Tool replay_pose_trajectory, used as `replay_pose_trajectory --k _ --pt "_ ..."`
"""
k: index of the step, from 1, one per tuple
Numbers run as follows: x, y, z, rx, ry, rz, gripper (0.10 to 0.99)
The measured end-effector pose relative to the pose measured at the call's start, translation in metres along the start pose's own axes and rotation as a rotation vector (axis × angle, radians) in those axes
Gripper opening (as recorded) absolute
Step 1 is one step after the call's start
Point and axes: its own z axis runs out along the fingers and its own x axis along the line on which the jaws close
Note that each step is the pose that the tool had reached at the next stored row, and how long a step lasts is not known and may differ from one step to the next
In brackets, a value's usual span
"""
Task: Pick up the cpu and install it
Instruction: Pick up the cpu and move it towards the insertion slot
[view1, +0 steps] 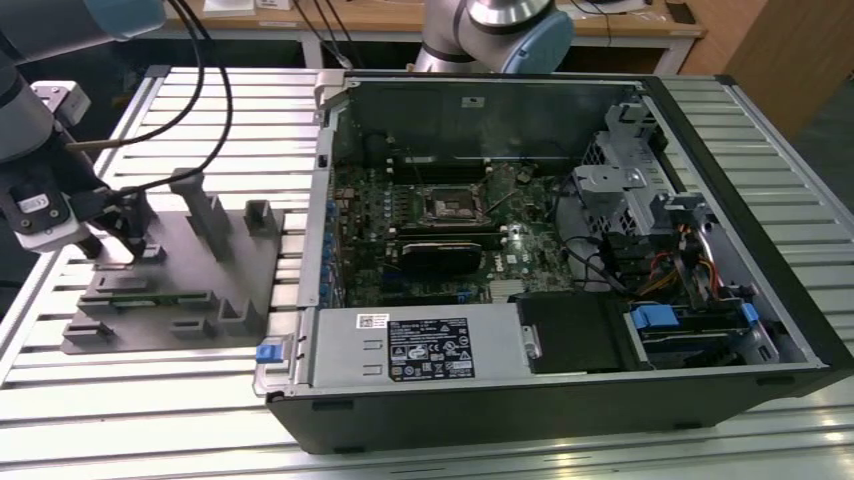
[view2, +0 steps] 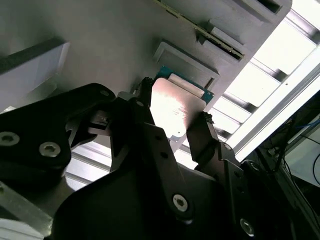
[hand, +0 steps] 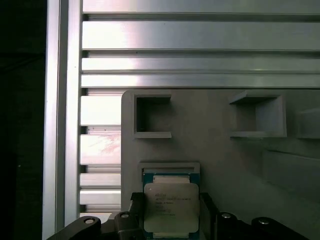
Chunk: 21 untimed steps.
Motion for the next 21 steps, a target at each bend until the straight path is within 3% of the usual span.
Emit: replay_pose_trajectory --k 21 --pt "-0.0002 0.0011 -0.0199 -0.008 0.0001 0.0 0.533"
